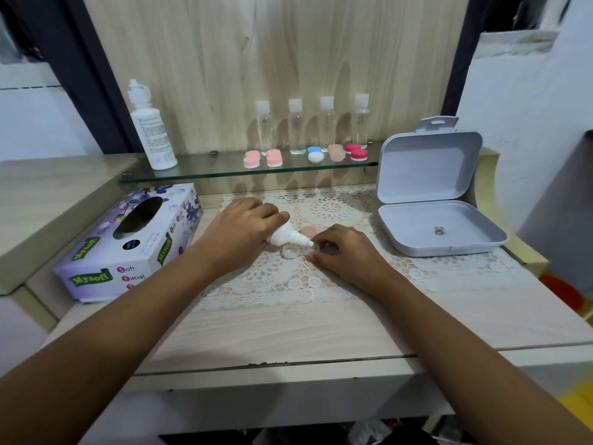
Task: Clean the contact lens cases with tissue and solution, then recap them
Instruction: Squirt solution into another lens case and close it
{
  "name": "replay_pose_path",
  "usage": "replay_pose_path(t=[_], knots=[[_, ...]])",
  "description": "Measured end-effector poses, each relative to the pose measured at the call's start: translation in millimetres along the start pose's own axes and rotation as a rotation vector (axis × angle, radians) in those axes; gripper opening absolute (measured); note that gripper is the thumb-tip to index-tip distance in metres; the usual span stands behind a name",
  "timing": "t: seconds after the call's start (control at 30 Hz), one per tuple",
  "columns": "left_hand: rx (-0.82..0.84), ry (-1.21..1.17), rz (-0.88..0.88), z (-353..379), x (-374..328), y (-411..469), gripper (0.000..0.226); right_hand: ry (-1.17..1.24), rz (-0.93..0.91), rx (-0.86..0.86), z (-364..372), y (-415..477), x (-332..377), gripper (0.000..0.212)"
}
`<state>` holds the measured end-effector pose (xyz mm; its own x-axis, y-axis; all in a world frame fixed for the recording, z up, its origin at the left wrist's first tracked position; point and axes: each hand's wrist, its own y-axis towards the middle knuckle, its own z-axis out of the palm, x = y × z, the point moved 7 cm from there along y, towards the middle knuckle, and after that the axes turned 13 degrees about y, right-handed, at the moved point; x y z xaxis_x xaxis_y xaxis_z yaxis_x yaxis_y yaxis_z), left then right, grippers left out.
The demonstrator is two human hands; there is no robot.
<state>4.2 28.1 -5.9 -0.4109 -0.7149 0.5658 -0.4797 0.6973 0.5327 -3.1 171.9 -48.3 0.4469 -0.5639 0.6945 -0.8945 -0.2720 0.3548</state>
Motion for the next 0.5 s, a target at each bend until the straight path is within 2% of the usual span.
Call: replay_pose_path(t=[0.5], knots=[[0.054,0.000,-0.031,-1.7,-1.0,2.7,0.054,-0.014,0.004,0.009,0.1,0.1,1.6,0.025]])
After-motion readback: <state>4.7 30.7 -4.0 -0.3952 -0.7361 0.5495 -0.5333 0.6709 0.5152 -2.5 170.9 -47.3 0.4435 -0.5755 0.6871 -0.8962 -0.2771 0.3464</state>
